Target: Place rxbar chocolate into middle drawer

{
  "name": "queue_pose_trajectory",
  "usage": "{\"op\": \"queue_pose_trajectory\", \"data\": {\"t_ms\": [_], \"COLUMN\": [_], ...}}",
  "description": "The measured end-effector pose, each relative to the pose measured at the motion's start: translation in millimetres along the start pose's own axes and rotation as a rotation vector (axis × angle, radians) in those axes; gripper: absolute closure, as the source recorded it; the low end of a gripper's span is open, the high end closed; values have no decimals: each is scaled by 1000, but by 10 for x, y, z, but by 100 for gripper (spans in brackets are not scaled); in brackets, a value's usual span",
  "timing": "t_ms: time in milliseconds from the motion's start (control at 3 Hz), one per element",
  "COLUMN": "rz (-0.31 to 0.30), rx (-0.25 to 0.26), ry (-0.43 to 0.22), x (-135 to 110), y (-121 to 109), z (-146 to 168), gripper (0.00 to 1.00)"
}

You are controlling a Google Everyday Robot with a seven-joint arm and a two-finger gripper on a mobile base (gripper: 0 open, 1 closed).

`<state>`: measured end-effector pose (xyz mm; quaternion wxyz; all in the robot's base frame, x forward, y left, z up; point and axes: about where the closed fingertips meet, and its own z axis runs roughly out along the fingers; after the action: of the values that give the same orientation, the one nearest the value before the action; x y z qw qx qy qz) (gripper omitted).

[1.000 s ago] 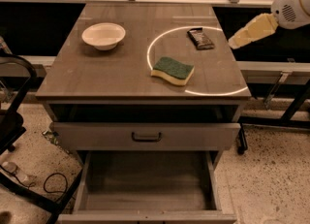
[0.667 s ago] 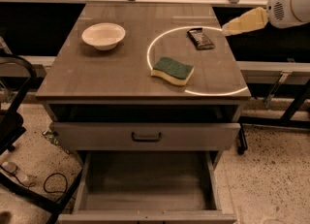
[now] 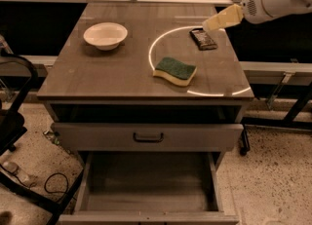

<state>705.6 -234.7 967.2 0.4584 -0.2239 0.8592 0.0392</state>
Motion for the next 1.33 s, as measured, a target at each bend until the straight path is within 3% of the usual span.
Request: {"op": "queue_pose_trajectory", "data": {"t_ms": [667,1333], "rz": [69,155], "rx": [-72,-59], "ry": [51,63], "x": [-120,68], "y": [186,-21], "z": [947,1415], "gripper": [0,0]}}
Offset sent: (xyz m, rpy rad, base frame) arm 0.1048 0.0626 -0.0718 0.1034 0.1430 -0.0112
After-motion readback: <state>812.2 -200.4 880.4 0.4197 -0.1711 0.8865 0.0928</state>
